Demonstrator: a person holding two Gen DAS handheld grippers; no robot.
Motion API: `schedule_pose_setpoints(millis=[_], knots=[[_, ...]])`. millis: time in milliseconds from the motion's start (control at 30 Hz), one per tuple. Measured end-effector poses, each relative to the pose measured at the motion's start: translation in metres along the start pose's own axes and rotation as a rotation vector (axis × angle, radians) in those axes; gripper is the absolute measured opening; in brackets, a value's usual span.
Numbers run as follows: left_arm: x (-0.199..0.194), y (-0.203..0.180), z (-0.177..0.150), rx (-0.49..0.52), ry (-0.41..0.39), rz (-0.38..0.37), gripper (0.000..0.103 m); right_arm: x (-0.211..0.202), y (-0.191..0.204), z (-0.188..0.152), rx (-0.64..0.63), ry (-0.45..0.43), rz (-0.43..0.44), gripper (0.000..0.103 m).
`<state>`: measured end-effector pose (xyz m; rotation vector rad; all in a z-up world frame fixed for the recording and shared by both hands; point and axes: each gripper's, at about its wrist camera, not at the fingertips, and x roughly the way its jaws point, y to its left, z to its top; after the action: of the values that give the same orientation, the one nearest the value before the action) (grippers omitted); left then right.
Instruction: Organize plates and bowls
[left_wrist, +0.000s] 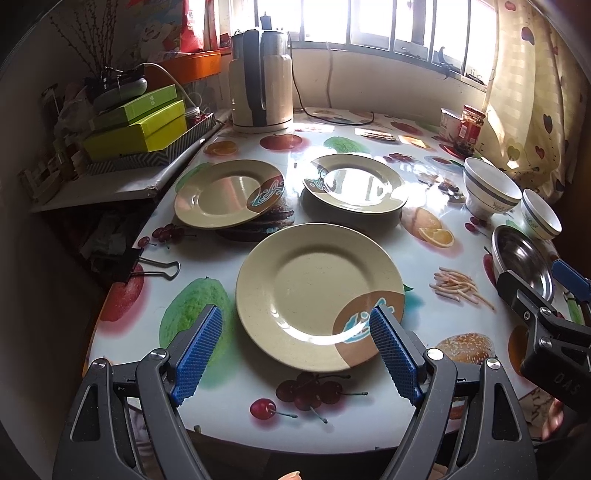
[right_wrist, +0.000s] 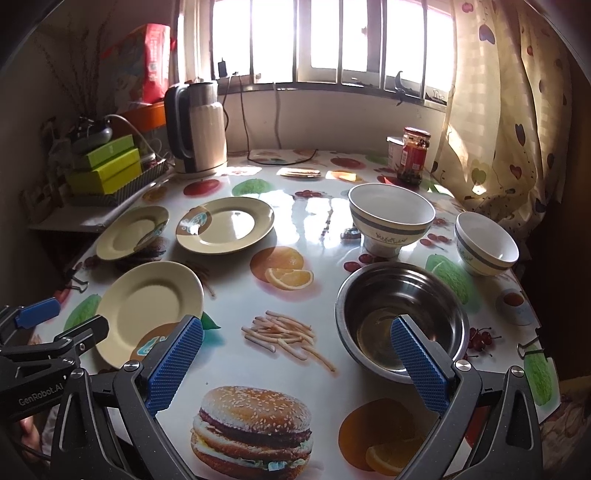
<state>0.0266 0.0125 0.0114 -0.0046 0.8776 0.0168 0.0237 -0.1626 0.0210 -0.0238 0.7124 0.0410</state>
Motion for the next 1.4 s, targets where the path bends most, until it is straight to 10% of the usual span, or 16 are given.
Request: schedule_pose_setpoints(millis=[1100, 1300, 1400], knots=[[0.072, 0.020, 0.099, -0.004, 0.049, -0.124, 0.082, 0.077, 0.001, 0.081, 0.073, 0.047, 0.109, 0.103], [0.099, 0.027, 0.120, -0.037, 0.104, -0.165, 0.070, 0.103, 0.010, 0.099, 0.092, 0.069, 0.137, 0.103], [0.111, 0.027, 0.128, -0.038, 0.113, -0.192, 0.064, 0.119, 0.009, 0.103, 0.122, 0.091, 0.144, 0.084]])
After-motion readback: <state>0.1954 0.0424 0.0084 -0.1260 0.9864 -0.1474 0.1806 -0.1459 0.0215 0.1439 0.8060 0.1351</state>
